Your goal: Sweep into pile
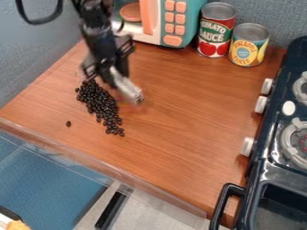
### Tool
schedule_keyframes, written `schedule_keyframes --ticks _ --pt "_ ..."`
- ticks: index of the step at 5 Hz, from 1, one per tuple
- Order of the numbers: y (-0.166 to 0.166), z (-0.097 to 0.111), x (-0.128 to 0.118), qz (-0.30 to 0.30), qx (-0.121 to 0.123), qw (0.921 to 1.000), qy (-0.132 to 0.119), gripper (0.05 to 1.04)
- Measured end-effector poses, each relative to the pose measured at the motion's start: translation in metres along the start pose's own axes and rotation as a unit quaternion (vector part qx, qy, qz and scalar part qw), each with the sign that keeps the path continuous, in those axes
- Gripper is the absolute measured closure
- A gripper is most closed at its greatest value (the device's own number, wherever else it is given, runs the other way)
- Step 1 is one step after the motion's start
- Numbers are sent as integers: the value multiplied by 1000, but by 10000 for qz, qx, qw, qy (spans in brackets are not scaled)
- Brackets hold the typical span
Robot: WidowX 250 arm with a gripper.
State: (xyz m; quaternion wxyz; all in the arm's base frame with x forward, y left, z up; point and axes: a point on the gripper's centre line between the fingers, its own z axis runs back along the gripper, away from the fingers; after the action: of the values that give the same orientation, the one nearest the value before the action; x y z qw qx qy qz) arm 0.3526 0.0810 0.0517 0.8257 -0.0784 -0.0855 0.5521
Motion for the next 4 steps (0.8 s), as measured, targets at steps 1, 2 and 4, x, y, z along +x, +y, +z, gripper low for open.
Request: schedule_keyframes --ticks 1,2,4 --pt "-38 8 -35 -483 -102 9987 -94 714" --pt "-66 20 -61 -869 -36 9957 -322 714" --pt "-99 -15 -124 -2240 1012 9690 -243 714"
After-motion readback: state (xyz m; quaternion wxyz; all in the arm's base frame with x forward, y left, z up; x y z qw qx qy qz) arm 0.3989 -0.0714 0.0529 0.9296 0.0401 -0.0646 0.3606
